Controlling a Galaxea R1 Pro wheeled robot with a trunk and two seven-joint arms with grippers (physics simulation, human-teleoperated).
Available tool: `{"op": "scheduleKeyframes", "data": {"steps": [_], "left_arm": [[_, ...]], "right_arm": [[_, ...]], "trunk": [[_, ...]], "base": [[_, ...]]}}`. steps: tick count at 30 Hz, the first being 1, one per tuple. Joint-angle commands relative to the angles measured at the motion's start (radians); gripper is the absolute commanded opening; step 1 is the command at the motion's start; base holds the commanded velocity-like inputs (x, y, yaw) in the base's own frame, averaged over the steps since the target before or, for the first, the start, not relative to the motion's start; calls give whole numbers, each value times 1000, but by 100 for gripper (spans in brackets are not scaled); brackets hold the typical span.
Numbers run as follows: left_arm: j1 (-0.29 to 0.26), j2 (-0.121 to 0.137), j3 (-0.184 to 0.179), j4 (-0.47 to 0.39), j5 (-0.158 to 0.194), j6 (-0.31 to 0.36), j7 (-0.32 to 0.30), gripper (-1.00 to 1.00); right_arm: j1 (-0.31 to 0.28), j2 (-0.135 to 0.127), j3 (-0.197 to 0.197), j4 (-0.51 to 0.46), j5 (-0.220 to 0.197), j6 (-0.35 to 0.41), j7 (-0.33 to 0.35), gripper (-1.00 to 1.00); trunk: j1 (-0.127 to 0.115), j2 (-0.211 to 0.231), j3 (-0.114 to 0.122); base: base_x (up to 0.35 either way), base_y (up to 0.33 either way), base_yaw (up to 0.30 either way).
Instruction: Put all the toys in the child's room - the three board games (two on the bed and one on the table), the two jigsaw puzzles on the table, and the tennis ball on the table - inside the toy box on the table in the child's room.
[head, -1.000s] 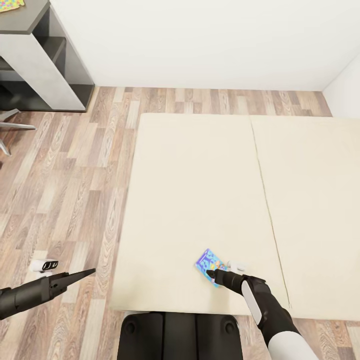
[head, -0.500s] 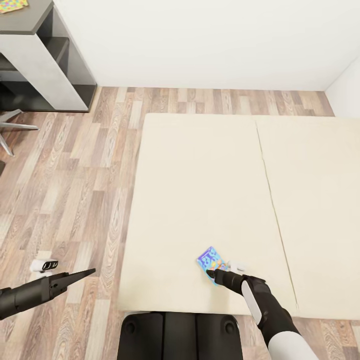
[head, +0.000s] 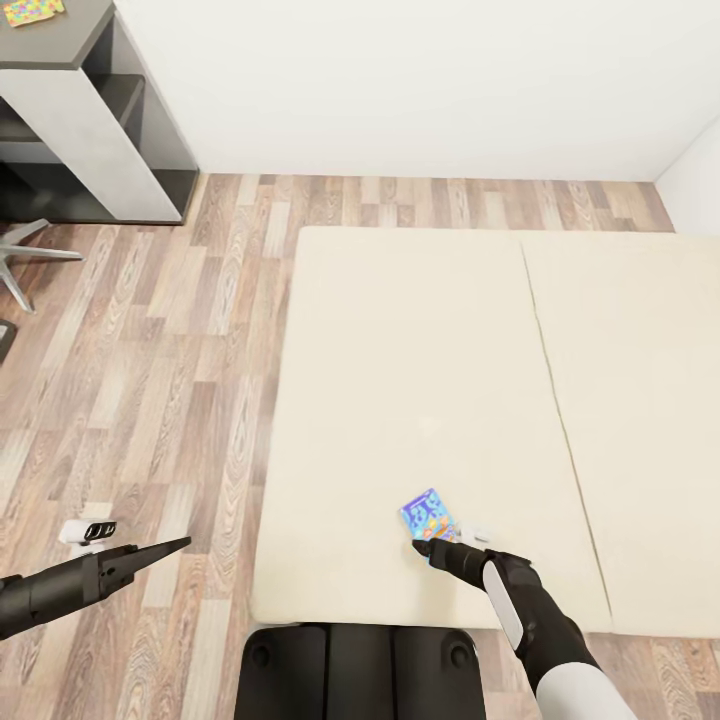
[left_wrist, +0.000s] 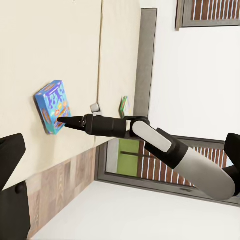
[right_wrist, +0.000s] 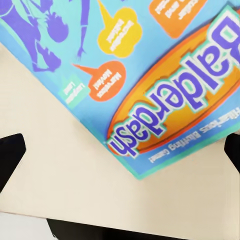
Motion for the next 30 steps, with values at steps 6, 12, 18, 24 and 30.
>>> {"op": "scheduleKeyframes", "data": {"steps": [6, 12, 18, 24, 30], "left_arm": [[0, 0, 0, 0, -1, 11, -4, 100], [0, 0, 0, 0, -1, 11, -4, 100], [0, 0, 0, 0, -1, 11, -4, 100], [0, 0, 0, 0, -1, 11, -4, 100], [0, 0, 0, 0, -1, 11, -4, 100]], "right_arm": [[0, 1, -5, -1, -2, 7, 4, 100], [0, 1, -5, -1, -2, 7, 4, 100], [0, 1, -5, -1, -2, 7, 4, 100], [0, 1, -5, -1, -2, 7, 4, 100], [1, 1, -5, -1, -2, 7, 4, 100]], "trunk": [[1, -2, -1], [1, -2, -1], [1, -2, -1], [1, -2, -1], [1, -2, -1]], "base": [[0, 50, 0], [0, 102, 0], [0, 51, 0], [0, 91, 0], [0, 19, 0]]}}
